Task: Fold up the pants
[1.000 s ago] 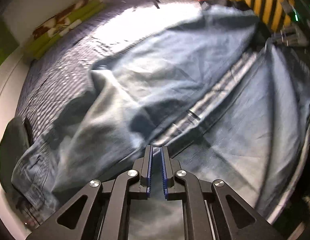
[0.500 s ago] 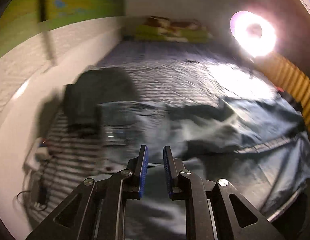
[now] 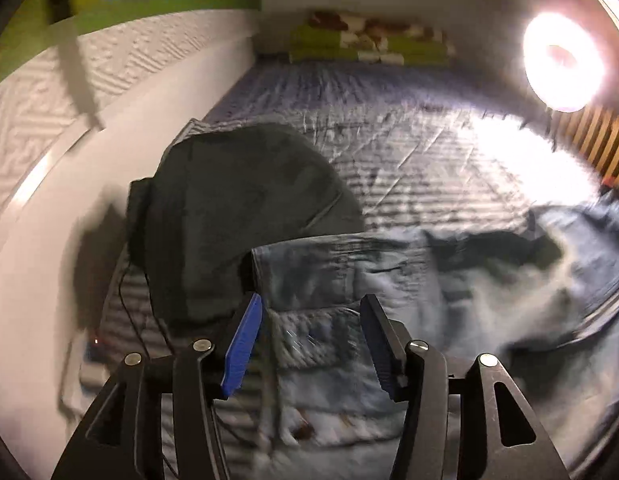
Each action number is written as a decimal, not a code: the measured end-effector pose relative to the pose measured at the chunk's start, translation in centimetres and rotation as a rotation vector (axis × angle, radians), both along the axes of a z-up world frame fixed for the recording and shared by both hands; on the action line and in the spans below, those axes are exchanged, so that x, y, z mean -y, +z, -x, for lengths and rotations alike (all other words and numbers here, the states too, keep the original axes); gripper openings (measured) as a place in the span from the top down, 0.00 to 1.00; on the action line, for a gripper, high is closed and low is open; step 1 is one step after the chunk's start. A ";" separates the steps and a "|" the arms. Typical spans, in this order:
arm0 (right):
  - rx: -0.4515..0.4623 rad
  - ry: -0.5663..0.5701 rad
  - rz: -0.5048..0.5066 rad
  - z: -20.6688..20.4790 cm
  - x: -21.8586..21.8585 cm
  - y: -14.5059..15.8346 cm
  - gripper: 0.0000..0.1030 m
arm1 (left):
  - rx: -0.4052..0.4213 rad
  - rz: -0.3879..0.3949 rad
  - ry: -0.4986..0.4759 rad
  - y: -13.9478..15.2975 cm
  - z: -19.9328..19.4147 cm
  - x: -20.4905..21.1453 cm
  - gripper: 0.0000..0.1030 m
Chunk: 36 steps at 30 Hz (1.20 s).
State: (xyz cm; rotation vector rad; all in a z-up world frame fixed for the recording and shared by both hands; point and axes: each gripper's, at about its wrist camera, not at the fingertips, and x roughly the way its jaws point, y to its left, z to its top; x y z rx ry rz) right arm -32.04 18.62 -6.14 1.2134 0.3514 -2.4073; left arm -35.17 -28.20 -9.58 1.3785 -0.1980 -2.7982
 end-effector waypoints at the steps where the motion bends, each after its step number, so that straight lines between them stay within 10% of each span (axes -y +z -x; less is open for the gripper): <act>1: 0.004 0.014 -0.016 1.0 1.1 -0.7 0.50 | 0.010 0.019 -0.010 -0.8 1.1 0.1 0.46; 15: 0.069 0.205 -0.231 12.5 11.6 -9.7 0.40 | 0.027 0.043 -0.098 -6.9 8.5 0.6 0.47; 17: 0.071 0.207 -0.244 13.4 12.1 -10.4 0.37 | 0.016 0.031 -0.098 -6.8 8.7 0.6 0.69; 18: 0.074 0.206 -0.250 13.9 12.2 -10.8 0.37 | 0.021 0.034 -0.100 -6.9 8.9 0.6 0.96; 24: 0.086 0.220 -0.274 15.2 12.7 -12.5 0.33 | -0.003 0.071 -0.148 -6.4 7.5 0.1 1.00; 27: 0.093 0.218 -0.291 15.5 12.7 -13.2 0.33 | -0.009 0.026 -0.121 -5.4 7.5 1.5 0.87; 30: 0.094 0.219 -0.292 15.4 12.8 -13.4 0.33 | -0.007 0.003 -0.077 -5.3 8.0 2.8 0.35; 36: 0.088 0.228 -0.302 15.3 12.7 -13.2 0.32 | 0.030 0.063 -0.118 -7.5 9.0 1.6 0.33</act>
